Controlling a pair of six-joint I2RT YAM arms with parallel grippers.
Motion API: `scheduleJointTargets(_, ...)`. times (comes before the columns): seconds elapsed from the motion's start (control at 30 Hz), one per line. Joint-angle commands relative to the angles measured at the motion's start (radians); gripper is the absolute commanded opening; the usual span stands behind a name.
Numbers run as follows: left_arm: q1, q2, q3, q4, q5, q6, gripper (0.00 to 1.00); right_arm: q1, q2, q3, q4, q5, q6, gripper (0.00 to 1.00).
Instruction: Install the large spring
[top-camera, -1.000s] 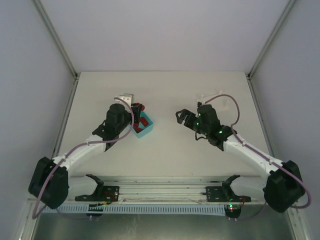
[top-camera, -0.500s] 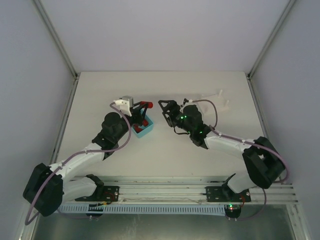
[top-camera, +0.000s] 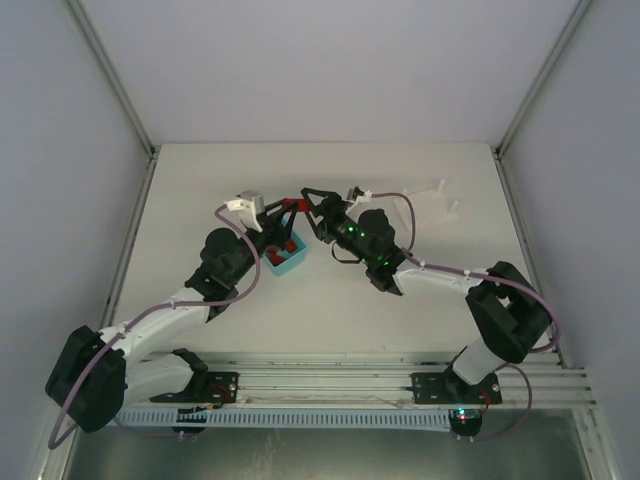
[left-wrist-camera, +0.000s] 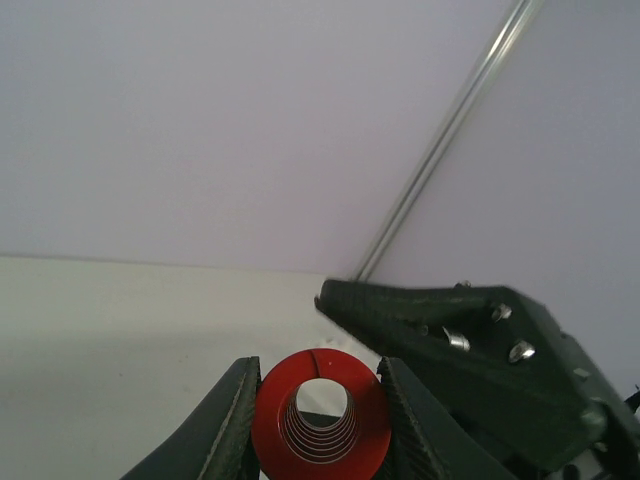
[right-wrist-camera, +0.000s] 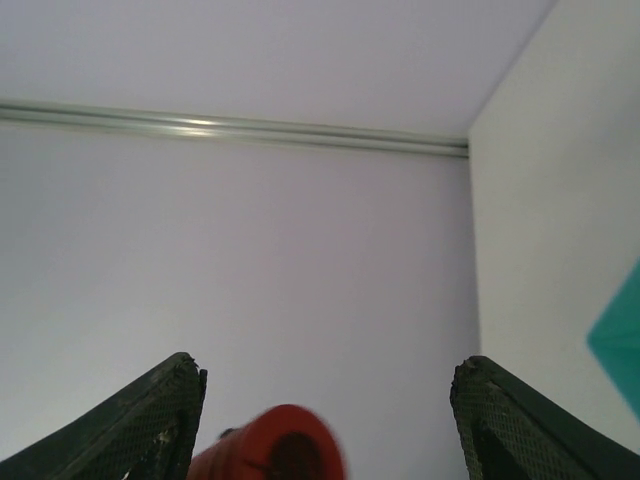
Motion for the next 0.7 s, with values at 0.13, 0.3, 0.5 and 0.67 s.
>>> scheduleJointTargets(0.13,-0.012,0.028,0.010,0.113,0.034,-0.047,0.00,0.037,0.032,0.050,0.156,-0.012,0.000,0.70)
scheduleJointTargets(0.3,-0.016,0.033,0.002,0.127,0.003,-0.047,0.00,0.055,0.047,0.017,0.241,0.010,0.006,0.57)
scheduleJointTargets(0.5,-0.016,0.028,-0.018,0.148,-0.025,-0.055,0.00,0.062,0.058,-0.001,0.306,0.030,0.014,0.55)
scheduleJointTargets(0.67,-0.017,0.020,-0.032,0.158,-0.047,-0.046,0.00,0.063,0.058,-0.037,0.353,0.086,0.023,0.58)
